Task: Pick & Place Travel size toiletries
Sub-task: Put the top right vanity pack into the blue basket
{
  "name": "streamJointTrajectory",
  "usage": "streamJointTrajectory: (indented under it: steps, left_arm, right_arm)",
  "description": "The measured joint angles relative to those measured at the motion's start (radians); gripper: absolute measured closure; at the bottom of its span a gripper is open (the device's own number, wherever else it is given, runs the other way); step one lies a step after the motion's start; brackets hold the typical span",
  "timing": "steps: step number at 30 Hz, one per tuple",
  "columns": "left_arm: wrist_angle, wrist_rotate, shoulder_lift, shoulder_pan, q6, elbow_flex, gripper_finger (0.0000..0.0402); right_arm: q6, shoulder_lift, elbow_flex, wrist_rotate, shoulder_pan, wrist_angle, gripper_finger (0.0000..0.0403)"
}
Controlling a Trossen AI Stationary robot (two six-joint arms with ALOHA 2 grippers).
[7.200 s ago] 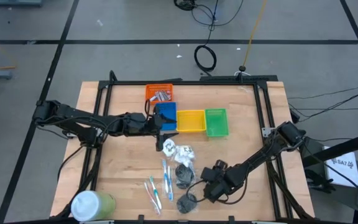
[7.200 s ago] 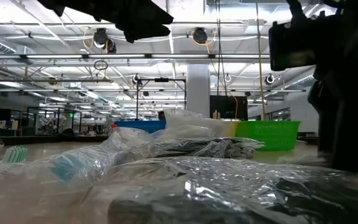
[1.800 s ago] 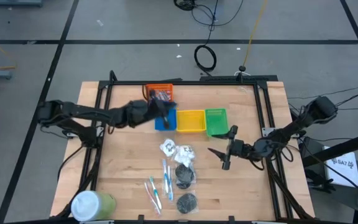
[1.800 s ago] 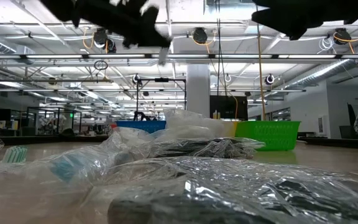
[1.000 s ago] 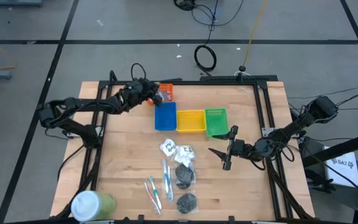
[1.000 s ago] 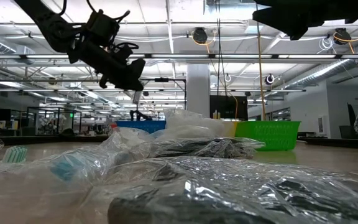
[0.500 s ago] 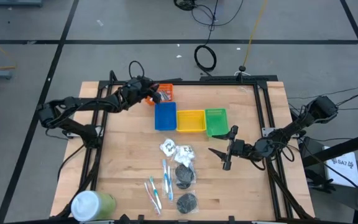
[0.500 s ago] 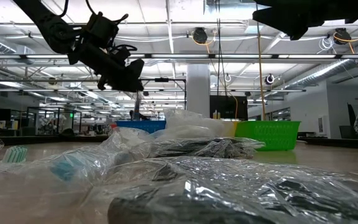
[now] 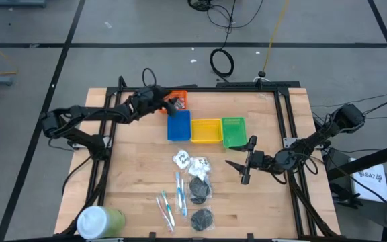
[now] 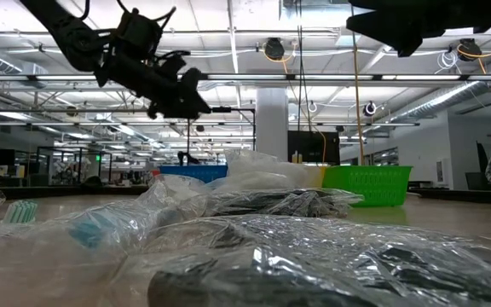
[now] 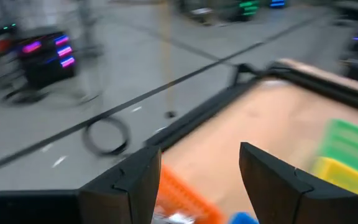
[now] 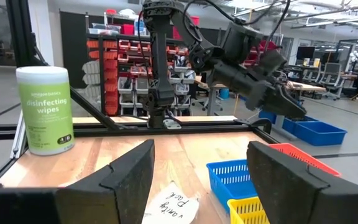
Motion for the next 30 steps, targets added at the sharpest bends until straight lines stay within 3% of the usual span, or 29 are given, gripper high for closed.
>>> streamJointTrajectory:
  steps: [4, 10, 15, 21, 25, 30]
  left_arm:
    - [0.027, 0.099, 0.000, -0.062, 0.060, 0.000, 0.0200]
    - [0.035, 0.105, 0.000, -0.188, 0.091, 0.000, 0.0215]
    - [0.118, 0.108, 0.000, -0.267, 0.093, 0.000, 0.0210]
    - [0.219, 0.107, -0.003, -0.311, 0.084, 0.001, 0.0199]
    - [0.199, 0.110, -0.032, -0.340, 0.074, 0.002, 0.0198]
    - [0.102, 0.114, -0.076, -0.401, 0.078, 0.001, 0.0206]
  right_arm:
    - [0.000, 0.000, 0.000, 0.000, 0.000, -0.029, 0.0161]
    - [0.146, 0.023, 0.030, -0.026, -0.001, -0.198, 0.0161]
    - [0.261, 0.189, 0.248, -0.043, -0.020, -0.600, 0.0161]
    - [0.316, 0.444, 0.533, -0.229, -0.107, -0.899, 0.0161]
    - [0.316, 0.537, 0.597, -0.240, -0.153, -0.952, 0.0161]
    - [0.345, 0.560, 0.600, -0.237, -0.190, -0.952, 0.0161]
